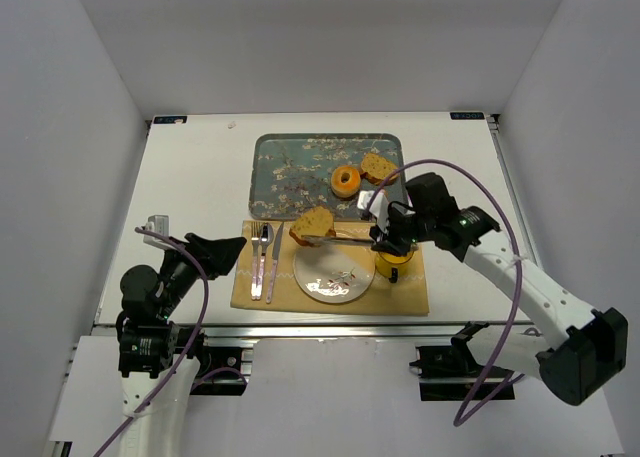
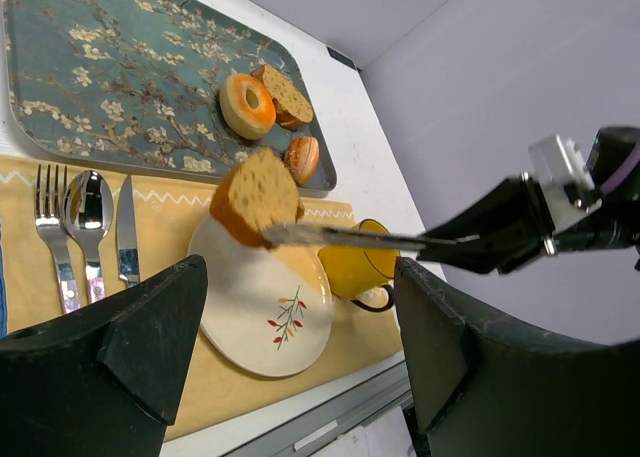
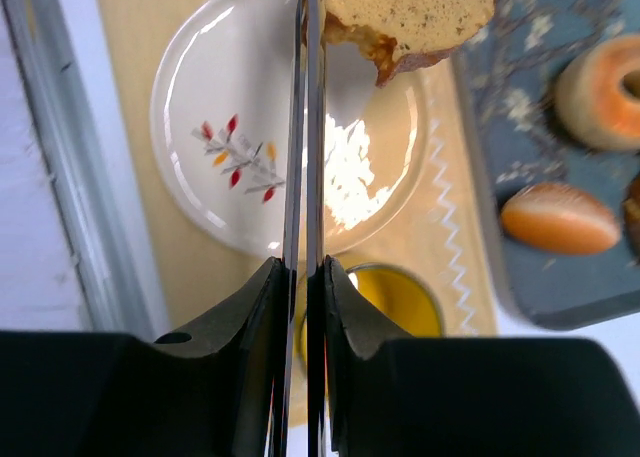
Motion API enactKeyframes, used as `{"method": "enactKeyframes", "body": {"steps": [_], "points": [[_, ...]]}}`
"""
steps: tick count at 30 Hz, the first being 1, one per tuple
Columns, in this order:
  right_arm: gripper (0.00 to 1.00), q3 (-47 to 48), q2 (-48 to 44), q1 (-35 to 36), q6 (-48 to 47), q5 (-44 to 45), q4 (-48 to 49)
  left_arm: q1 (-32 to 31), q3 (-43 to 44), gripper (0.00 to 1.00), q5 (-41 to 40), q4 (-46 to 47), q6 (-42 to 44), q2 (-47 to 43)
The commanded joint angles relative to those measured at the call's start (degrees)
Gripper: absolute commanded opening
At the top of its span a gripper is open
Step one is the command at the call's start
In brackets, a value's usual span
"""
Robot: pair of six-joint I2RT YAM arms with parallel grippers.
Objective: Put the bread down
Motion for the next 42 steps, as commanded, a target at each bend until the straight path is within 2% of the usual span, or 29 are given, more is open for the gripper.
{"method": "enactKeyframes", "body": {"steps": [1, 11, 20, 25, 30, 35, 38, 42], "points": [[0.13, -2.59, -4.64, 0.06, -1.74, -1.4, -2.59, 0.18, -0.14, 0.85, 1.05, 2.08, -0.15, 0.37], [0.17, -6.29, -5.44, 0.06, -2.79, -0.87, -5.84, 0.18, -0.32, 0.85, 1.58, 2.08, -0.24, 0.2], [0.35, -4.18, -2.62, 0.06, -4.2, -1.31, -8.13, 0.18, 0.12, 0.85, 0.79, 0.85, -0.24, -0.86], [0.4, -3.92, -2.89, 0.06, -4.02, -1.4, -8.22, 0.18, 0.12, 0.85, 0.43, 0.41, -0.15, -1.21], [0.4, -3.13, -4.55, 0.06, -3.85, -2.71, -7.78, 0.18, 0.12, 0.85, 0.52, 1.11, -0.15, -0.86], [0.35, -1.37, -6.14, -0.03, -2.36, -4.91, -6.55, 0.18, 0.04, 0.85, 0.61, 1.73, -0.06, -0.33], [0.32, 0.12, -6.67, -0.11, 0.98, -5.44, -4.71, 0.18, 0.13, 0.85, 0.7, 1.91, -0.06, -0.24], [0.28, 1.79, -6.67, -2.83, 10.97, -4.3, 2.56, 0.18, 0.3, 0.85, 0.7, 2.34, -0.06, 0.02]]}}
